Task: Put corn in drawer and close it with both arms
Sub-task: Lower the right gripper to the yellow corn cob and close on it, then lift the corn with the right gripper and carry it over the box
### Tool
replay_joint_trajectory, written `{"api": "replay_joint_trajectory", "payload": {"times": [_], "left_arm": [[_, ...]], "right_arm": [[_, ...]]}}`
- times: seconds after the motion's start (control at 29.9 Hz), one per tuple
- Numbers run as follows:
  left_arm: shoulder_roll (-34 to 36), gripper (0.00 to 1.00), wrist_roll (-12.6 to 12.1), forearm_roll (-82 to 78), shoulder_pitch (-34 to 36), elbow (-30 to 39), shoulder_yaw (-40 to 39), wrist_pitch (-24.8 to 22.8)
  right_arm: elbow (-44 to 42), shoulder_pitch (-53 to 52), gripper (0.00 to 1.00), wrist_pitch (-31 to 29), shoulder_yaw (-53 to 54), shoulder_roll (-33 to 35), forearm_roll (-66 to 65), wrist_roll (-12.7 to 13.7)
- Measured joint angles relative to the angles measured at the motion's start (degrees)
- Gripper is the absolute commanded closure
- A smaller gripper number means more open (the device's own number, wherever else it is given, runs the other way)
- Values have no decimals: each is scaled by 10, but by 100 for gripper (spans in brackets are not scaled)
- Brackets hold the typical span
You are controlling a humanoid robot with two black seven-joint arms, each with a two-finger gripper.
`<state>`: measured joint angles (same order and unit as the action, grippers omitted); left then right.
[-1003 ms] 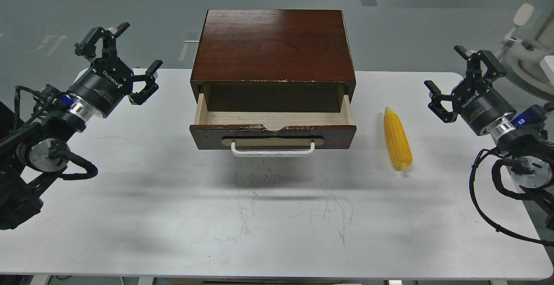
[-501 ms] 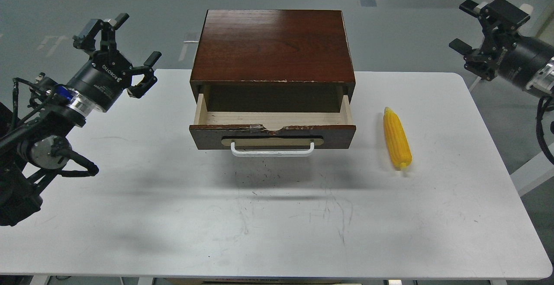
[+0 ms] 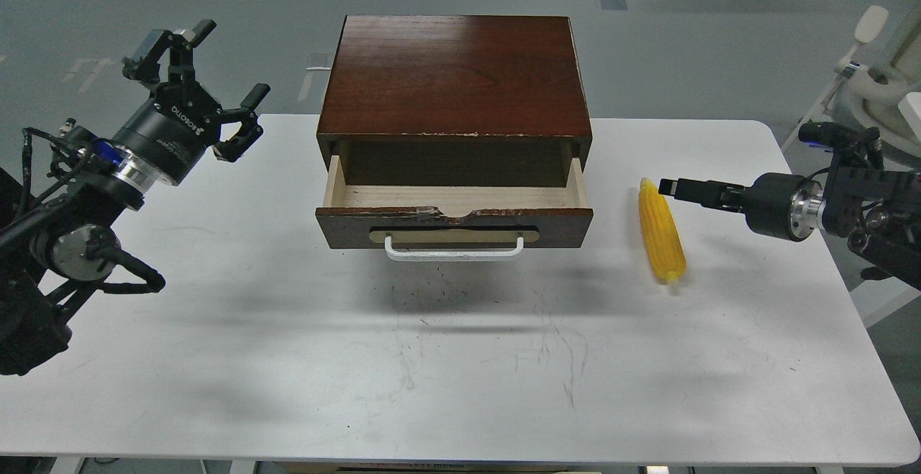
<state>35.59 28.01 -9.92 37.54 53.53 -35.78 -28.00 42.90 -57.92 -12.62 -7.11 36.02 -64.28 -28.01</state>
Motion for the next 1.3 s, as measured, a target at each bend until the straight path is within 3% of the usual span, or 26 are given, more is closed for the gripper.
{"api": "replay_joint_trajectory", "payload": {"times": [0.37,0.57,0.67,0.74,0.77,0.9,0.97,1.07,1.3], "left_arm": [[1,0,0,0,2,0,-1,0],[2,0,0,0,2,0,0,0],[2,0,0,0,3,0,0,0],[4,0,0,0,3,0,0,0],[4,0,0,0,3,0,0,0],[5,0,0,0,3,0,1,0],[5,0,0,0,3,0,1,0],[5,0,0,0,3,0,1,0],[5,0,0,0,3,0,0,0]], "right_arm": [[-70,-5,2,1,-60,-67,0,0],[-83,-5,9,0,-93,-83,0,0],[-84,-5,19,-1,-98,-83,0,0],[-84,-5,34,-2,-99,-84,0,0],[-84,-4,34,-2,-99,-85,0,0],[-84,0,54,-2,-101,-89,0,0],[-84,1,59,-2,-107,-90,0,0],[-83,1,87,-2,-115,-90,1,0],[-71,-16,90,-4,-115,-78,5,0]]}}
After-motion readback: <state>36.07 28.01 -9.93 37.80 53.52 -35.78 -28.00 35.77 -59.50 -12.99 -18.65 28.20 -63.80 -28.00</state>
